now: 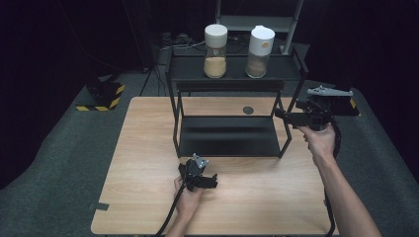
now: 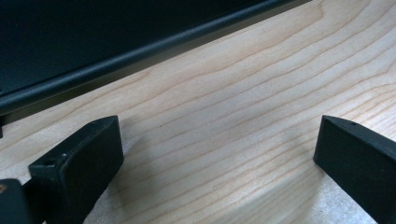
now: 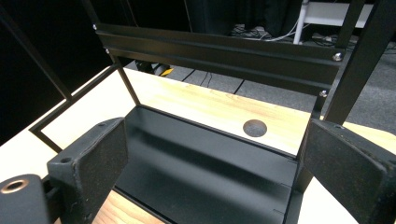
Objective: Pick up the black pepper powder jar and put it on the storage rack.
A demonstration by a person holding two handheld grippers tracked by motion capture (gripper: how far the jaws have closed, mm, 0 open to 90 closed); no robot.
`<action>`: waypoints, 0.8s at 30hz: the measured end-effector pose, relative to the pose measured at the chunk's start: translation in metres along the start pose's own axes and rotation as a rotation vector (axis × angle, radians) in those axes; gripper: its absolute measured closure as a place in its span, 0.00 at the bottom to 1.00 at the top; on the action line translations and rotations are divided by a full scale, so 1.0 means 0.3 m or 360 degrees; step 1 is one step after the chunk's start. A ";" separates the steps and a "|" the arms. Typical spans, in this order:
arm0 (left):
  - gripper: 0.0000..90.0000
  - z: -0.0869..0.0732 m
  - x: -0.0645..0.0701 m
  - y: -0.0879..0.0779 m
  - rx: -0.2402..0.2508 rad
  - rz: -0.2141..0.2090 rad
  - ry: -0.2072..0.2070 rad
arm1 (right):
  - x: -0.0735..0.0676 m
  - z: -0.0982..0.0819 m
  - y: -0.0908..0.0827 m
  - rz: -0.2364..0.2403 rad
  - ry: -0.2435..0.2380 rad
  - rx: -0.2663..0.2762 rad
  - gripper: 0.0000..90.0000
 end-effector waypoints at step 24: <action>0.01 0.000 0.000 0.000 0.0002 -0.0001 -0.0003 | 0.000 -0.073 0.041 0.0005 -0.0004 -0.0042 0.07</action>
Point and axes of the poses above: each handheld gripper's, and its own axes: y roughly forward along the jaws, z roughly out of its top, x roughly to its right, the point moved 3 cm from there along y, roughly forward along the jaws, and after that the axes turned 4 degrees about y, right-handed, at the moved point
